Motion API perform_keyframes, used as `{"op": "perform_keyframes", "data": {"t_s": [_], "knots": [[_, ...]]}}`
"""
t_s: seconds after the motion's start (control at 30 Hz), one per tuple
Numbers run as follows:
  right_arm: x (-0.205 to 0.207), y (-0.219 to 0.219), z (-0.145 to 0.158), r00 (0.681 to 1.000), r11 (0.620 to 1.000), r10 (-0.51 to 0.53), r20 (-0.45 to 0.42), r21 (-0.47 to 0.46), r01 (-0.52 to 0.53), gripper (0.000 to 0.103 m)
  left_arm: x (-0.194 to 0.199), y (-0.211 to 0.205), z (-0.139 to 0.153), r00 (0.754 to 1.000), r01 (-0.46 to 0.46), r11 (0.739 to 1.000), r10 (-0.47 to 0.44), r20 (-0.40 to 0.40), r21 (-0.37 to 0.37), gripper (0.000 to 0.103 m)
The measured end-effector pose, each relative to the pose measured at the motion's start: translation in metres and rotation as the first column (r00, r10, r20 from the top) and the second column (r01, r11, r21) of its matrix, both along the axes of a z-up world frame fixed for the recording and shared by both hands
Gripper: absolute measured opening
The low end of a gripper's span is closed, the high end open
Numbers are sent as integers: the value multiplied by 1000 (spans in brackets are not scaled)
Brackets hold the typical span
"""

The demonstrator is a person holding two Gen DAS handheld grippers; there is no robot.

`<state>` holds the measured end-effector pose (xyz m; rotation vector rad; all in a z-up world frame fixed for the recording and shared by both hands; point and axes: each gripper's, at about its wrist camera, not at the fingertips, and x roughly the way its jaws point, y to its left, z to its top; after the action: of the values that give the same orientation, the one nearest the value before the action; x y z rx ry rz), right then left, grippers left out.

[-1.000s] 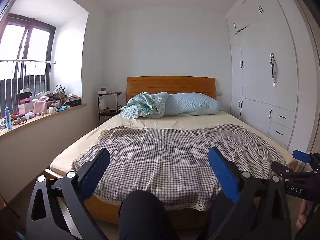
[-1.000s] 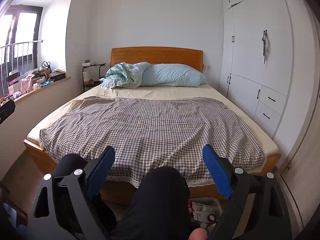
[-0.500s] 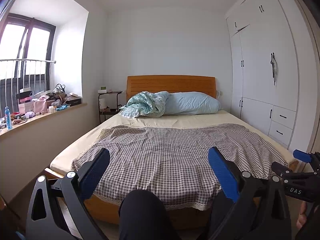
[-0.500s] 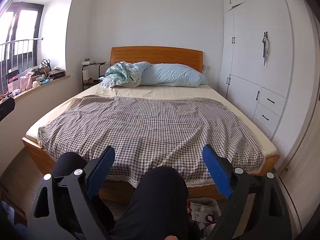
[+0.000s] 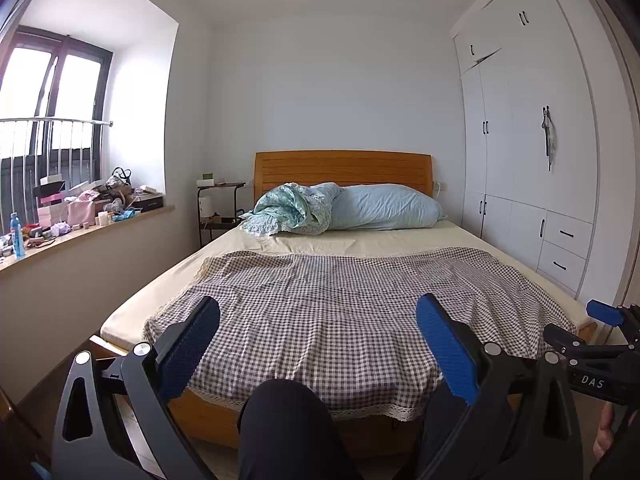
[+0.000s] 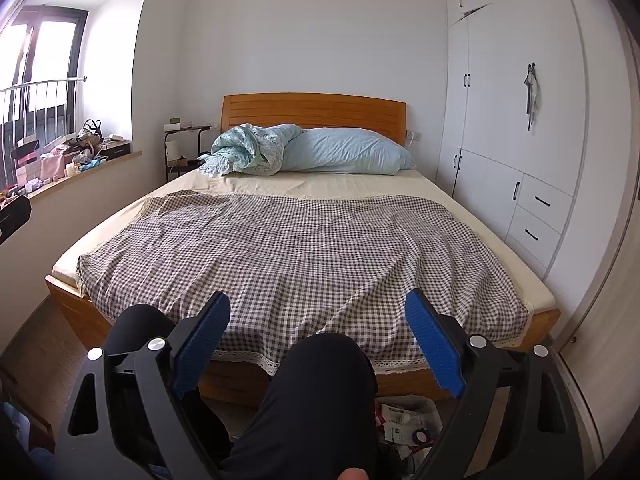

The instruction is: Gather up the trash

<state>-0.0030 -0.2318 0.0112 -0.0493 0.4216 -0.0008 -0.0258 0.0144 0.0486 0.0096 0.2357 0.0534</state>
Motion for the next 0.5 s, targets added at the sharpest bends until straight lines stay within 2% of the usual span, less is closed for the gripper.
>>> {"op": "perform_keyframes", "data": {"t_s": [0.5], "knots": [[1,-2,-1,1000,1000,10,-9,12,-10,85,0,-1,-1,1000,6,1000,-6,-5,-2,95]]}}
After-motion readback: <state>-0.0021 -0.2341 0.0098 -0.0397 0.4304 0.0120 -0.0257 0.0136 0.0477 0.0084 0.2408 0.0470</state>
